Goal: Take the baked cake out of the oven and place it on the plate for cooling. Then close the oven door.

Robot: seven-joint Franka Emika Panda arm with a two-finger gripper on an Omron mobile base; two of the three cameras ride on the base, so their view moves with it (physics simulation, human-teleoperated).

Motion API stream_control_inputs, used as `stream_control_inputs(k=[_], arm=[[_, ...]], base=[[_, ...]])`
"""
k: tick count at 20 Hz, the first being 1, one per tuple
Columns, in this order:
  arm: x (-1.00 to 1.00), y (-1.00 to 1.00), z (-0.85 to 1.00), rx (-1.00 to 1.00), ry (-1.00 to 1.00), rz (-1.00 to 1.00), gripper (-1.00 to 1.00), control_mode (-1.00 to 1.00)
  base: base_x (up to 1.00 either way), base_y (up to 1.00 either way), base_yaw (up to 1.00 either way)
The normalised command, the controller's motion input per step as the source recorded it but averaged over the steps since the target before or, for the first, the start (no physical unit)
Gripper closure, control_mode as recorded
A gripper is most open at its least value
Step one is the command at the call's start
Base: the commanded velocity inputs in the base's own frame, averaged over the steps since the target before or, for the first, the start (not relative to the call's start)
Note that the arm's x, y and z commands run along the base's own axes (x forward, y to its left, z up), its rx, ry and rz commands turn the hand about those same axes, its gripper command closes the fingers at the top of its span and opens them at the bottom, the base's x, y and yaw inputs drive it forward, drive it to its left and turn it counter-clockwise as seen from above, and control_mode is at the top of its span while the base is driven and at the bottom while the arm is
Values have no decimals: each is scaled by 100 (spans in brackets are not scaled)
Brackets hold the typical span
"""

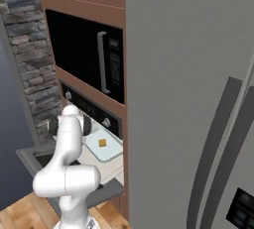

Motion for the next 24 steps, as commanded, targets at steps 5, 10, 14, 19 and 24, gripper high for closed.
stream_control_inputs(k=[5, 10, 14, 19, 24], arm=[[10, -26, 52, -7, -1, -14, -100, -100], [55, -66, 2, -10, 0, -26, -100, -100], [36, -49, 50, -3, -2, -21, -100, -100], [13, -59, 7, 0, 8, -17, -100, -100], [-3, -58, 5, -2, -6, -6, -100, -100]], base=[[0, 0, 0], [0, 0, 0], [0, 0, 0], [0, 0, 0], [0, 0, 0]])
